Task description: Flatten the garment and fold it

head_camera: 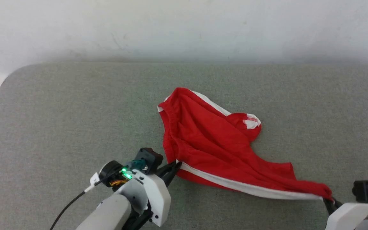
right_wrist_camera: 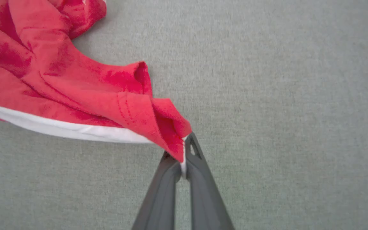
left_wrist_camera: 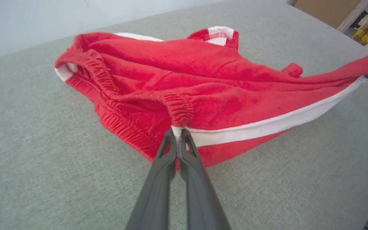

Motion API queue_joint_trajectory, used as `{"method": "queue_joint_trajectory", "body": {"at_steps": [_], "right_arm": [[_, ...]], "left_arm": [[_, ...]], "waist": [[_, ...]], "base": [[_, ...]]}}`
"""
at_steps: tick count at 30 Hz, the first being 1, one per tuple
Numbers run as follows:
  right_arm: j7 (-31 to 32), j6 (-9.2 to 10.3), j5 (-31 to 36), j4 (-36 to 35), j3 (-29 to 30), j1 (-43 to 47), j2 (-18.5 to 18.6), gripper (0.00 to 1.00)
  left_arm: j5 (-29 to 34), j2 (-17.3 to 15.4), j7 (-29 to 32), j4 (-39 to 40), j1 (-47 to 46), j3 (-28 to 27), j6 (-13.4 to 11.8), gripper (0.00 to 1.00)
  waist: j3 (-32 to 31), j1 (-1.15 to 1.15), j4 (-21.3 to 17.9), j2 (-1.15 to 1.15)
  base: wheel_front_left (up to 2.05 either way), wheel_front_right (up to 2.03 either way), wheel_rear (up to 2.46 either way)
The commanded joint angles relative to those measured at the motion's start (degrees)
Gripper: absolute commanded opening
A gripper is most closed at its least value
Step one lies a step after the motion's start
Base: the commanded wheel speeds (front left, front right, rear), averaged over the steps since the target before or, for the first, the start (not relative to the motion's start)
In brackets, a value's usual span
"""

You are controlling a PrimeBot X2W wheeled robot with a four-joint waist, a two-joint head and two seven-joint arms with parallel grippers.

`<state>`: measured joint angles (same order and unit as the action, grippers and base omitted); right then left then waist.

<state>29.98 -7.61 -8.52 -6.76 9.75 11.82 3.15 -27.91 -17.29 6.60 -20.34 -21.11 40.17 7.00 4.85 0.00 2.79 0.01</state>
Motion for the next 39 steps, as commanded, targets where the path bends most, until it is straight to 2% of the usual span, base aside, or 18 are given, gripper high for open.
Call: {"method": "queue_joint_trajectory", "body": {"at_steps": [1,7,11,15,19,23,32,35,39], "right_arm": [[-0.7,0.12,-1.4,-1.1,0.3,-1.8,0.7,0.00],[-0.2,0.12,-9.5,-4.3,0.6,-5.7,4.2,0.00],[2.3,0.12,-17.4,-7.0,1.5,-10.5,5.7,0.00],[5.2,0.12,-22.0,-9.6,1.7,-16.6,7.8,0.00],[8.3,0.12,-25.2,-10.9,2.7,-24.0,7.6,0.00],[11.6,0.12,-25.6,-11.0,3.1,-31.2,6.8,0.00],[15.9,0.12,-21.3,-7.9,-0.4,-42.3,8.8,0.00],[16.3,0.12,-19.8,-5.1,-2.5,-46.8,10.3,0.00],[16.0,0.12,-17.6,-0.2,-6.3,-54.0,13.1,0.00]], "left_arm": [[-0.2,-1.0,-1.3,1.8,1.3,-0.8,-0.7,0.00],[-0.7,-4.8,-3.8,9.9,3.7,-3.9,-2.9,0.00],[-0.7,-7.9,-4.3,16.4,3.7,-6.7,-4.6,0.00],[-0.8,-11.1,-3.6,23.3,1.8,-10.2,-6.0,0.00],[-1.1,-13.7,-1.9,29.6,-1.8,-13.6,-6.9,0.00],[-1.8,-15.5,0.8,32.9,-6.0,-16.4,-7.6,0.00],[-3.8,-17.3,6.2,33.4,-13.7,-19.7,-8.1,0.00],[-6.0,-17.0,9.0,31.3,-16.3,-20.0,-7.7,0.00],[-8.1,-16.4,12.1,27.4,-20.9,-19.2,-5.8,0.00]], "waist": [[-2.3,0.00,1.2,-0.01],[-5.9,0.00,2.2,-0.01],[-7.8,0.00,2.2,-0.01],[-9.5,0.00,2.0,-0.01],[-10.9,0.00,1.6,-0.01],[-11.7,0.00,1.2,-0.01],[-8.7,0.00,-0.3,-0.01],[-5.4,0.00,-0.9,-0.01],[0.7,0.00,-2.3,-0.01]], "base": [[0.00,0.00,0.00],[0.00,0.00,0.00],[0.00,0.00,0.00],[0.00,0.00,0.00],[0.00,0.00,0.00],[0.00,0.00,0.00],[0.00,0.00,0.00],[0.00,0.00,0.00],[0.00,0.00,0.00]]}}
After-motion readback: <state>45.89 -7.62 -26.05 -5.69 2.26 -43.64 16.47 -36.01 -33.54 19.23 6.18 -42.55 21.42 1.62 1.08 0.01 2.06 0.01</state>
